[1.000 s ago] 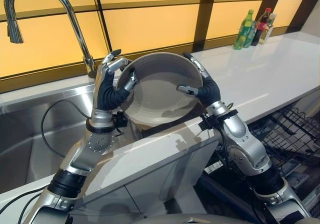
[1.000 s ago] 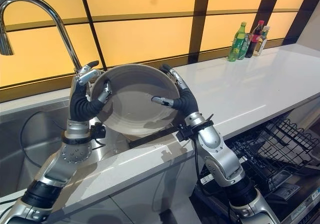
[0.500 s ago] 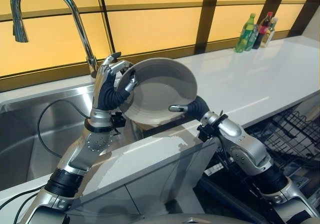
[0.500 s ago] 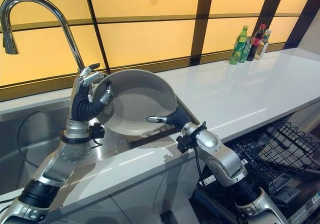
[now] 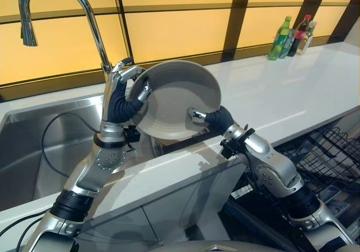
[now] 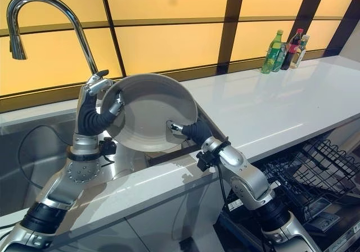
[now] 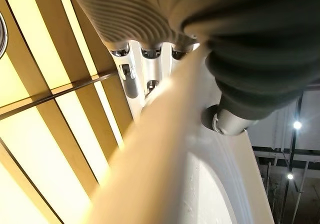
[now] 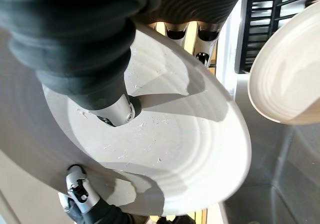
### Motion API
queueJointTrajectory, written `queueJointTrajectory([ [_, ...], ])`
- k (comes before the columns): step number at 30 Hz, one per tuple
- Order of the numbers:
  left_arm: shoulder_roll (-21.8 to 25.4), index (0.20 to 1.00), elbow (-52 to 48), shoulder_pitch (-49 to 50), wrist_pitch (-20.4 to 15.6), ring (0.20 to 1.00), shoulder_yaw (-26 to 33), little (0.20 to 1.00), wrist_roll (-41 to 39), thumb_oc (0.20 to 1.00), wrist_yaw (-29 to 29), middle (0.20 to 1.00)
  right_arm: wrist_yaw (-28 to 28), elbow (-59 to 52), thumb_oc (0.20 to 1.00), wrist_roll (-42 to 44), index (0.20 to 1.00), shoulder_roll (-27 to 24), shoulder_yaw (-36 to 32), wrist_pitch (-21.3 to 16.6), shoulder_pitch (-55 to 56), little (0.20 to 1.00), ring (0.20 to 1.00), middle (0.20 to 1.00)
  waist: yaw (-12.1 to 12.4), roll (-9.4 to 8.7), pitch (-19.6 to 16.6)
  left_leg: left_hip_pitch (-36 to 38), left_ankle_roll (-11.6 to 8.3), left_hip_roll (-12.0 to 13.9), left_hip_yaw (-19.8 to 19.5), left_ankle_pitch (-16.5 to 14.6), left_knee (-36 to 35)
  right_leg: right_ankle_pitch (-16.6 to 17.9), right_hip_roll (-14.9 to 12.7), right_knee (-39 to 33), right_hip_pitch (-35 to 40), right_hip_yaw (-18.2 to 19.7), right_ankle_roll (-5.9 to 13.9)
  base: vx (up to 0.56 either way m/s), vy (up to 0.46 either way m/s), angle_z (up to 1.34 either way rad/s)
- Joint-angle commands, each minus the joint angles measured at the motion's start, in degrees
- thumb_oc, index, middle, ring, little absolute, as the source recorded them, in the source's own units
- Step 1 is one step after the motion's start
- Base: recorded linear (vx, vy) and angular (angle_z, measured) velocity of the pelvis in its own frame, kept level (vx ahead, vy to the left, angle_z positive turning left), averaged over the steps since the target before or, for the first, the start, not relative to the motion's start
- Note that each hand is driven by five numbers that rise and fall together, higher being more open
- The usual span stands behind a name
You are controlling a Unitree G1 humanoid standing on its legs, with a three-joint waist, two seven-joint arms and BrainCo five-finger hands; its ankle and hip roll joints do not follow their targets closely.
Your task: Pick up plates and place into dishwasher.
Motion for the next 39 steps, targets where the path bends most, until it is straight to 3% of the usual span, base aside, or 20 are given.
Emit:
queueJointTrajectory([
  [1, -2.1, 0.200, 2.6, -6.9, -2.9, 0.200, -0.9, 0.200, -1.2, 0.200, 0.6, 0.200, -0.3, -4.1, 0.200, 2.4, 0.200, 4.8, 0.7, -4.0, -4.8, 0.200, 0.200, 0.200, 1.3, -0.63, -0.8, 2.0, -0.21, 1.9, 1.8, -3.6, 0.3, 3.5, -1.7, 0.3, -3.1, -3.1, 1.41, 0.00, 0.000, 0.00],
  [12, -4.4, 0.200, 3.2, -6.3, -0.6, 0.200, 0.2, 0.200, -10.7, 0.200, -4.0, 0.200, -1.6, -4.3, 0.200, 1.4, 0.200, 5.3, -0.9, -5.4, -4.7, 0.200, 0.200, 0.200, 1.0, -0.44, -0.7, 2.4, -0.02, 1.9, 2.2, -3.8, 0.3, 3.3, -1.6, 0.3, -2.9, -2.7, 1.35, -0.02, 0.009, 0.00],
  [13, -4.8, 0.551, 3.5, -6.1, -0.2, 0.551, 0.3, 0.551, -12.2, 0.551, -4.6, 0.551, -2.1, -4.2, 0.200, 1.4, 0.200, 5.3, -1.1, -5.8, -4.7, 0.200, 0.200, 0.200, 1.1, -0.45, -0.6, 2.4, -0.02, 1.9, 2.2, -3.8, 0.3, 3.3, -1.6, 0.3, -2.8, -2.8, 1.35, 0.00, 0.000, 0.00],
  [14, -5.4, 1.000, 3.6, -5.9, 0.1, 1.000, 0.5, 1.000, -13.7, 1.000, -5.1, 1.000, -2.5, -4.3, 0.200, 1.2, 0.200, 5.3, -1.5, -6.1, -4.7, 0.200, 0.200, 0.200, 1.1, -0.46, -0.6, 2.5, -0.03, 1.9, 2.1, -3.8, 0.3, 3.2, -1.6, 0.3, -2.7, -2.9, 1.32, 0.00, 0.000, 0.00],
  [24, -7.5, 1.000, 1.6, -5.1, 2.7, 1.000, 4.2, 1.000, -19.8, 1.000, -4.8, 1.000, -5.3, -4.3, 0.200, -1.3, 0.200, 4.6, -5.0, -5.6, -4.7, 0.200, 0.200, 0.200, 1.1, -0.38, -0.4, 2.5, -0.13, 1.9, 1.5, -3.4, 0.3, 3.2, -1.6, 0.6, -2.5, -3.2, 1.10, -0.01, 0.002, 0.00],
  [31, -6.8, 1.000, 1.3, -4.3, 3.3, 1.000, 8.5, 1.000, -21.0, 1.000, -0.3, 1.000, -5.6, -4.3, 0.200, -2.2, 0.200, 3.7, -7.3, -5.8, -3.7, 0.200, 0.200, 0.200, 1.2, -0.22, -0.4, 2.5, -0.25, 1.8, 1.3, -3.4, 0.3, 3.1, -1.8, 0.6, -2.4, -3.7, 1.12, 0.00, 0.000, 0.00],
  [39, -6.7, 1.000, 0.9, -2.4, 2.6, 1.000, 12.9, 1.000, -23.9, 1.000, 0.8, 1.000, -12.1, -3.6, 0.200, -11.6, 0.200, 0.8, -12.5, -8.0, -2.4, 0.200, 0.200, 0.200, 0.9, -0.16, -0.5, 2.3, -0.47, 2.0, 1.5, -3.3, 0.3, 3.1, -2.0, 0.6, -2.5, -3.9, 1.11, 0.00, 0.018, 0.00],
])
